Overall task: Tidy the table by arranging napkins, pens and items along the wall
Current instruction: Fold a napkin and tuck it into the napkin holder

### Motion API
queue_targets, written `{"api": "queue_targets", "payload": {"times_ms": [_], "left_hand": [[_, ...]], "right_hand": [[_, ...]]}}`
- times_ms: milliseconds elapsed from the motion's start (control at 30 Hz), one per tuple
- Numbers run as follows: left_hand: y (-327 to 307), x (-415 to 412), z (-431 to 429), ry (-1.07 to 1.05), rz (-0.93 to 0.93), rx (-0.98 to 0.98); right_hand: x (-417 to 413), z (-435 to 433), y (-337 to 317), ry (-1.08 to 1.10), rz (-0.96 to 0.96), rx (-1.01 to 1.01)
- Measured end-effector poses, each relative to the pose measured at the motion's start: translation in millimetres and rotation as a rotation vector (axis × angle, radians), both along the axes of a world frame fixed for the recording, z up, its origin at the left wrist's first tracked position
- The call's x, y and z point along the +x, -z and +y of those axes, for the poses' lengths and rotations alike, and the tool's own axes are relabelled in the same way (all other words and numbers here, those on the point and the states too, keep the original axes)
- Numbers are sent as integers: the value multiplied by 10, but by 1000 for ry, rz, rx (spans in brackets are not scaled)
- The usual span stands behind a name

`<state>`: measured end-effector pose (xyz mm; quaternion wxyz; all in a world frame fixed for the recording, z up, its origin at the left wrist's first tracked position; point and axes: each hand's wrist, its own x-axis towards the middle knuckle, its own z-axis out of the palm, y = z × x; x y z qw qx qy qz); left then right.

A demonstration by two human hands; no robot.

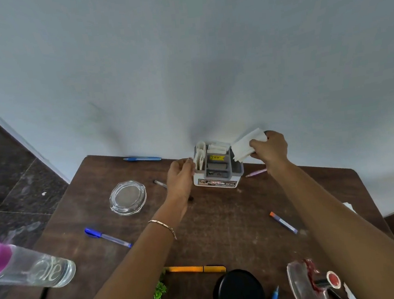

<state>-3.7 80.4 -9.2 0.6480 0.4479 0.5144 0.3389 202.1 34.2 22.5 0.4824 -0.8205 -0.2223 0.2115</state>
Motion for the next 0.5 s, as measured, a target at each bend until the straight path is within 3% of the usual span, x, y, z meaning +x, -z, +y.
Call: {"api": "queue_targets", "payload": {"times_ms": [300,500], "left_hand": [[144,-9,143,53,78,-36],[219,12,173,95,89,-32]], "right_hand": [[-119,123,161,-124,-338,-152],[-156,191,332,-168,-422,-179]]}}
